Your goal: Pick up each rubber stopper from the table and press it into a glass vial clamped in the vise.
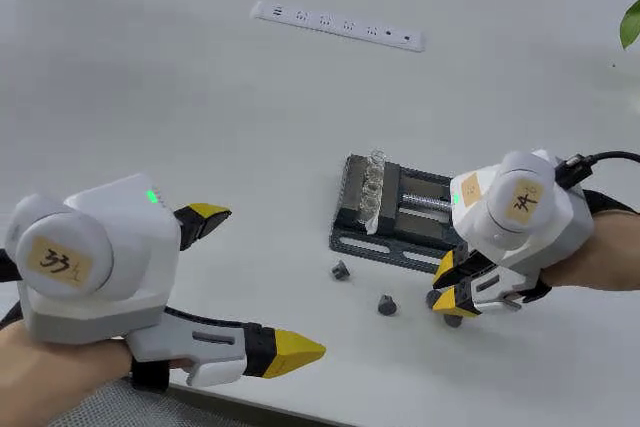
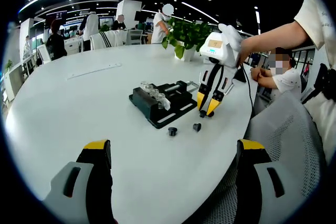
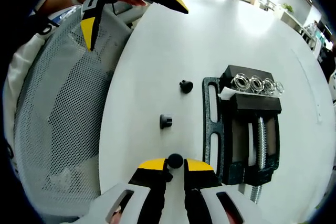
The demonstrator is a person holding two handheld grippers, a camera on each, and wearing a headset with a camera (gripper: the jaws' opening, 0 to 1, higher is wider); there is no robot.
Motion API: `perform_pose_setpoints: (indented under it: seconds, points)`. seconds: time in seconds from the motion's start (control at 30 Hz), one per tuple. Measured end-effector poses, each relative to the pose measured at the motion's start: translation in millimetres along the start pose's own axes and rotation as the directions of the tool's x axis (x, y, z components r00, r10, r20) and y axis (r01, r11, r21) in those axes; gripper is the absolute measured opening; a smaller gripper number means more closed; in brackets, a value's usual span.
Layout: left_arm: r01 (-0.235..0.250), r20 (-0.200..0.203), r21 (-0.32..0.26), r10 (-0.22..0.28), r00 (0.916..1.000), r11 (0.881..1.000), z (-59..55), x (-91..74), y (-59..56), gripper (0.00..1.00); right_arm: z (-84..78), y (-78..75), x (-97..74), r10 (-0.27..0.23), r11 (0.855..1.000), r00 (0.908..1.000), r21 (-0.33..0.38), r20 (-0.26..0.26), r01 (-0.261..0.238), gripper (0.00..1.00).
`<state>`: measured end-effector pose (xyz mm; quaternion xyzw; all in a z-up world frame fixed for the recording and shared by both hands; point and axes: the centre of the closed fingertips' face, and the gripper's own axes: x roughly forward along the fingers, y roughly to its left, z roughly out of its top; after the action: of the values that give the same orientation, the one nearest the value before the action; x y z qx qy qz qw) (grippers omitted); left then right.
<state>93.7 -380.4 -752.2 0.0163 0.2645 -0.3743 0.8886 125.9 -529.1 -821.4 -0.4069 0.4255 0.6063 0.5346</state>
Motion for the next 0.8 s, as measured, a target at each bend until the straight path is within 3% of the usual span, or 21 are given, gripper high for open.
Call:
perform_pose_setpoints:
  seconds: [0.67, 0.8]
  points:
    - [-0.005, 0.007, -0.010, 0.005, 1.0000, 1.000, -0.1, 0.2, 0.6, 0.99, -0.6, 1.2, 1.0, -0.002, 0.999, 0.9996, -0.034, -0.026, 0.001, 0.07]
    - [-0.008, 0.008, -0.011, 0.008, 0.9999, 1.000, -0.4, -0.4, 2.2, 0.99, 2.0, 0.7, -0.6, 0.004, 1.000, 0.9999, -0.021, -0.013, -0.004, 0.06]
